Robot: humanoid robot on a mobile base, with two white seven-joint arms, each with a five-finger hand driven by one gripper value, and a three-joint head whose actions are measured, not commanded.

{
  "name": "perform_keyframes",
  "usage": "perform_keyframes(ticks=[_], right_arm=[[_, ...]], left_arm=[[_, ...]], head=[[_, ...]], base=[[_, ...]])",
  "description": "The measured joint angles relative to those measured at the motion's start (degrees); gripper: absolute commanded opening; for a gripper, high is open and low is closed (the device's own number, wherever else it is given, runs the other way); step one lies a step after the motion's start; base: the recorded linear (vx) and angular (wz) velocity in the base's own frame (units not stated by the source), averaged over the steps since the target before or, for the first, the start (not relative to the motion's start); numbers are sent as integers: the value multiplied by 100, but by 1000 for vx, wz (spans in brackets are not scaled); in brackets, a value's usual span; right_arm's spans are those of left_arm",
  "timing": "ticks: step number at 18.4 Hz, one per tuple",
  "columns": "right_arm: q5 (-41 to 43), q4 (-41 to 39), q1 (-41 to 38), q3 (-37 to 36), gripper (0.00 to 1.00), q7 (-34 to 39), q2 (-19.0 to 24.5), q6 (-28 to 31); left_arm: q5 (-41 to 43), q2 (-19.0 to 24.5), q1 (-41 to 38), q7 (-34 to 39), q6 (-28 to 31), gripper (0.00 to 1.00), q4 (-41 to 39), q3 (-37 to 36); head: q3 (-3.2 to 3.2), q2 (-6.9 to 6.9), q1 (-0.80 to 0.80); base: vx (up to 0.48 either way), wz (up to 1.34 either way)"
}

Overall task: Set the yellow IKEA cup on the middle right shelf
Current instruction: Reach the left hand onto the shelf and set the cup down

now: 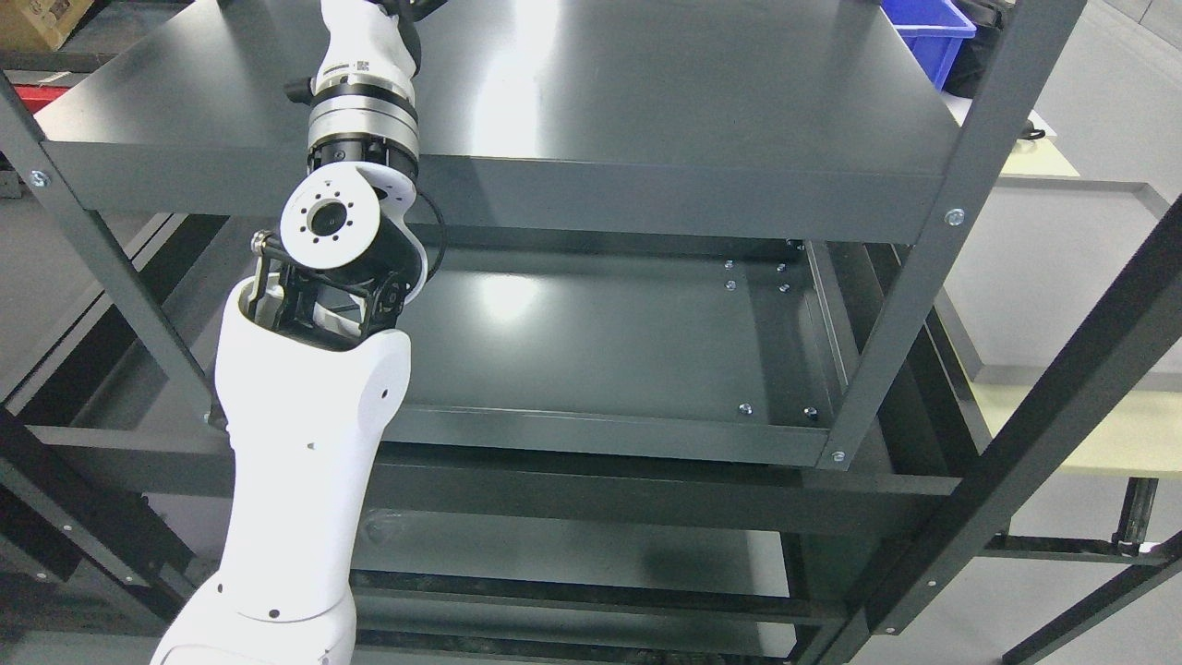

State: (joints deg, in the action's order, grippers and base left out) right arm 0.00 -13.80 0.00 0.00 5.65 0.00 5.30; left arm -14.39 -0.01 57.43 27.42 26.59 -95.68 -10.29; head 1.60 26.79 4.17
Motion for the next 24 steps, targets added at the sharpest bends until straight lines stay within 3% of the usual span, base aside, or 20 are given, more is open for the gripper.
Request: perform_keyframes(ticks=[10, 15, 18, 19, 24], right_arm=[[0, 0, 0, 0, 99, 0, 0, 0], [0, 0, -1, 0, 99, 0, 0, 0], [0, 0, -1, 0, 99, 0, 0, 0], [0, 0, 0, 0, 99, 0, 0, 0], [0, 0, -1, 0, 99, 0, 0, 0]], left_arm=[[-937, 0, 40, 374, 191, 7, 392, 71], [-1183, 1, 30, 373, 154, 28, 571, 89], [-1246, 1, 30, 331, 143, 46, 689, 90], [-1263, 1, 31, 309, 130, 56, 739, 83], [-1294, 1, 36, 285, 113, 72, 887, 29]], head=[[0, 0, 0], [0, 0, 0], [0, 0, 0], [0, 0, 0], [0, 0, 0]], base=[[0, 0], [0, 0], [0, 0], [-26, 0], [-30, 3]])
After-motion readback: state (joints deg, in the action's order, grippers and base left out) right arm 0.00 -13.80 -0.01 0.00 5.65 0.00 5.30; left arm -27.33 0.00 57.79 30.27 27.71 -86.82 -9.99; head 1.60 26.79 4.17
